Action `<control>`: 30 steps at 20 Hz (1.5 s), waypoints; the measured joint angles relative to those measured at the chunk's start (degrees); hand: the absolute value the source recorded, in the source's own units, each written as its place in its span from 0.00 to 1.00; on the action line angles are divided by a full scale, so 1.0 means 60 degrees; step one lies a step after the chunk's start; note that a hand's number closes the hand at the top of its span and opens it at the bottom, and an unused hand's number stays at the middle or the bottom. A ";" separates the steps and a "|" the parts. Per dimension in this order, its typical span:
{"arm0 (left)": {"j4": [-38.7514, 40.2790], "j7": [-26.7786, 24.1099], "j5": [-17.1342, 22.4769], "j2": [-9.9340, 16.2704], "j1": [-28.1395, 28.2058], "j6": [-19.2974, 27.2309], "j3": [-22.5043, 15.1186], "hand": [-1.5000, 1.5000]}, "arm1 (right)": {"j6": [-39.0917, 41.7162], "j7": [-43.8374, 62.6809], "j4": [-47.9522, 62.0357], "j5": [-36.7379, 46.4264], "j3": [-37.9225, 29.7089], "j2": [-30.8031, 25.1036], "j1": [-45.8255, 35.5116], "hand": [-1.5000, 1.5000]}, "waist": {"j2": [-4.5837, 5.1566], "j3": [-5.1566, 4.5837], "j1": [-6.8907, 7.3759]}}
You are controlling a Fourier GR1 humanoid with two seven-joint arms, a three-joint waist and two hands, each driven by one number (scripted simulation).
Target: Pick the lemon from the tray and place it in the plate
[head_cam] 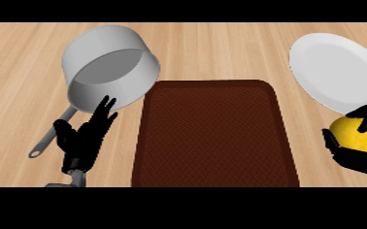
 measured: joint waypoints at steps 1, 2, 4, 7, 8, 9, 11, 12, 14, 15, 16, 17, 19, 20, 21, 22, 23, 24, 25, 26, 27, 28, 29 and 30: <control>0.0019 0.0084 0.0002 -0.0011 -0.0056 -0.0001 0.0005 0.50 | 0.0043 -0.0314 0.0551 -0.0132 -0.0239 0.0020 -0.0259 1.00 | 0.0003 0.0000 0.0023; 0.0072 0.0136 -0.0019 -0.0036 -0.0111 0.0009 0.0004 0.50 | 0.0002 -0.0578 0.1067 -0.0133 -0.0387 0.0085 -0.0527 1.00 | 0.0002 0.0003 0.0045; 0.0105 0.0105 0.0008 0.0004 -0.0154 -0.0103 0.0043 0.50 | -0.0083 -0.1052 0.2210 -0.0202 -0.0791 0.0129 -0.1175 1.00 | 0.0017 0.0000 0.0107; 0.0049 0.0242 -0.0055 -0.0061 -0.0238 -0.0091 -0.0053 0.50 | 0.0112 -0.1842 0.4166 -0.0461 -0.1425 -0.0068 -0.2314 1.00 | 0.0051 0.0001 0.0218; -0.0018 0.0239 -0.0063 -0.0073 -0.0200 -0.0109 -0.0079 0.50 | 0.0163 -0.2056 0.4820 -0.0471 -0.1543 -0.0117 -0.2742 1.00 | 0.0054 -0.0003 0.0249; 0.0018 0.0305 -0.0066 -0.0072 -0.0239 -0.0117 -0.0071 0.50 | 0.0245 -0.2433 0.5480 -0.0506 -0.1656 -0.0117 -0.3051 1.00 | 0.0055 -0.0004 0.0257; 0.0073 0.0333 -0.0131 -0.0135 -0.0315 -0.0072 -0.0101 0.50 | 0.0370 -0.2971 0.6802 -0.0507 -0.1860 -0.0226 -0.3873 1.00 | 0.0074 0.0008 0.0325; 0.0073 0.0335 -0.0105 -0.0093 -0.0345 -0.0145 -0.0076 0.50 | 0.0419 -0.3216 0.7455 -0.0499 -0.1976 -0.0306 -0.4261 1.00 | 0.0090 0.0007 0.0368; 0.0065 0.0320 -0.0125 -0.0098 -0.0385 -0.0204 -0.0110 0.50 | 0.0575 -0.3662 0.8685 -0.0475 -0.2172 -0.0507 -0.5021 1.00 | 0.0119 0.0005 0.0439; 0.0019 0.0371 -0.0164 -0.0137 -0.0386 -0.0163 -0.0156 0.50 | 0.0622 -0.3980 0.9256 -0.0461 -0.2276 -0.0576 -0.5294 1.00 | 0.0130 0.0006 0.0465; 0.0029 0.0324 -0.0167 -0.0156 -0.0390 -0.0172 -0.0153 0.50 | 0.0644 -0.4221 0.9797 -0.0420 -0.2352 -0.0651 -0.5623 1.00 | 0.0144 0.0008 0.0496; 0.0159 0.0246 -0.0122 -0.0135 -0.0431 -0.0252 -0.0085 0.50 | 0.0729 -0.4432 1.0303 -0.0394 -0.2421 -0.0751 -0.5917 1.00 | 0.0148 0.0012 0.0497; 0.0165 0.0285 -0.0123 -0.0139 -0.0487 -0.0284 -0.0087 0.50 | 0.0779 -0.4792 1.1252 -0.0308 -0.2534 -0.0895 -0.6521 1.00 | 0.0168 0.0020 0.0550; 0.0162 0.0253 -0.0152 -0.0138 -0.0507 -0.0296 -0.0105 0.50 | 0.0817 -0.4575 1.1661 -0.0152 -0.2440 -0.0982 -0.6721 1.00 | 0.0181 0.0012 0.0593; 0.0205 0.0149 -0.0193 -0.0162 -0.0520 -0.0300 -0.0123 0.50 | 0.0867 -0.4341 1.2020 0.0047 -0.2291 -0.1068 -0.6904 0.00 | 0.0197 0.0010 0.0630; 0.0236 0.0110 -0.0229 -0.0216 -0.0555 -0.0276 -0.0158 0.50 | 0.0868 -0.4172 1.2326 0.0322 -0.2082 -0.1159 -0.7033 0.00 | 0.0222 0.0011 0.0679; 0.0237 0.0087 -0.0227 -0.0216 -0.0585 -0.0316 -0.0170 0.50 | 0.0873 -0.4091 1.2628 0.0595 -0.1877 -0.1238 -0.7062 0.00 | 0.0250 0.0012 0.0726; 0.0234 0.0092 -0.0250 -0.0232 -0.0612 -0.0307 -0.0189 0.50 | 0.0971 -0.4074 1.2930 0.0801 -0.1715 -0.1302 -0.7109 0.00 | 0.0271 0.0019 0.0756; 0.0252 0.0065 -0.0245 -0.0206 -0.0633 -0.0350 -0.0176 0.50 | 0.1169 -0.4001 1.3207 0.0970 -0.1571 -0.1395 -0.7257 0.00 | 0.0280 0.0024 0.0784; 0.0247 0.0104 -0.0220 -0.0198 -0.0672 -0.0386 -0.0173 0.50 | 0.1311 -0.3987 1.3472 0.1095 -0.1469 -0.1411 -0.7382 0.00 | 0.0296 0.0026 0.0822; 0.0276 0.0078 -0.0190 -0.0198 -0.0699 -0.0423 -0.0152 0.50 | 0.1461 -0.3955 1.3710 0.1205 -0.1366 -0.1372 -0.7542 0.00 | 0.0308 0.0028 0.0855; 0.0283 0.0038 -0.0182 -0.0206 -0.0711 -0.0435 -0.0141 0.50 | 0.1608 -0.4030 1.3927 0.1248 -0.1339 -0.1363 -0.7650 0.00 | 0.0325 0.0033 0.0886; 0.0321 0.0063 -0.0213 -0.0236 -0.0737 -0.0404 -0.0160 0.50 | 0.1770 -0.4116 1.4105 0.1273 -0.1319 -0.1323 -0.7793 0.00 | 0.0333 0.0043 0.0887; 0.0354 0.0033 -0.0214 -0.0240 -0.0745 -0.0420 -0.0155 0.50 | 0.1951 -0.4259 1.4259 0.1248 -0.1347 -0.1306 -0.7891 0.00 | 0.0344 0.0053 0.0889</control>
